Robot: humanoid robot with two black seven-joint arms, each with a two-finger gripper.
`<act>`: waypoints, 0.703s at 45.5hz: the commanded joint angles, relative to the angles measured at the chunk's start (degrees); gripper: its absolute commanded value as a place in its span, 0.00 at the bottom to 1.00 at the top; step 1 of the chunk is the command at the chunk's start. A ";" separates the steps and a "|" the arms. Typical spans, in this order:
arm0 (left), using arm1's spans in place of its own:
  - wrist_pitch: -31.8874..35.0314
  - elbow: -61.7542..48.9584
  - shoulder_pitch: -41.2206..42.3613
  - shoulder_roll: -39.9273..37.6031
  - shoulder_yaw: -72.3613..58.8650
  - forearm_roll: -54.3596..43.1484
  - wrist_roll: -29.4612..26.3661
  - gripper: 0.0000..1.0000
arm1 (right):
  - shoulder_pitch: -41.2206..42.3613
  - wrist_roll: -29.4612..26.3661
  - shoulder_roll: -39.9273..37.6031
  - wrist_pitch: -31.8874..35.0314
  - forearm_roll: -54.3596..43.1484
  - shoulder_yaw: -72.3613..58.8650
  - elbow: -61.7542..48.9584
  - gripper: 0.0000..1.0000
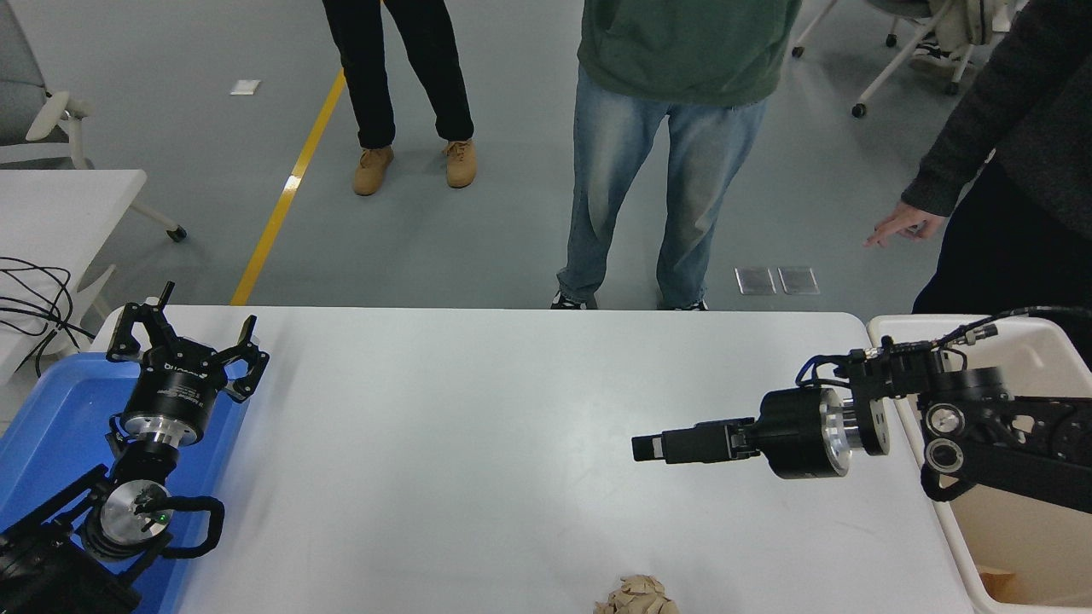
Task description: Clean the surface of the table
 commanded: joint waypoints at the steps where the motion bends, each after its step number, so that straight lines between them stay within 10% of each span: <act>1: 0.00 0.00 -0.03 0.01 0.03 0.01 0.00 0.99 | 1.05 -2.34 4.18 -1.68 -12.96 -3.98 -0.78 0.99; 32: 0.00 0.00 -0.03 0.01 -0.05 0.01 0.00 0.99 | 4.48 -1.90 19.46 -1.86 -18.24 -8.72 -5.26 0.99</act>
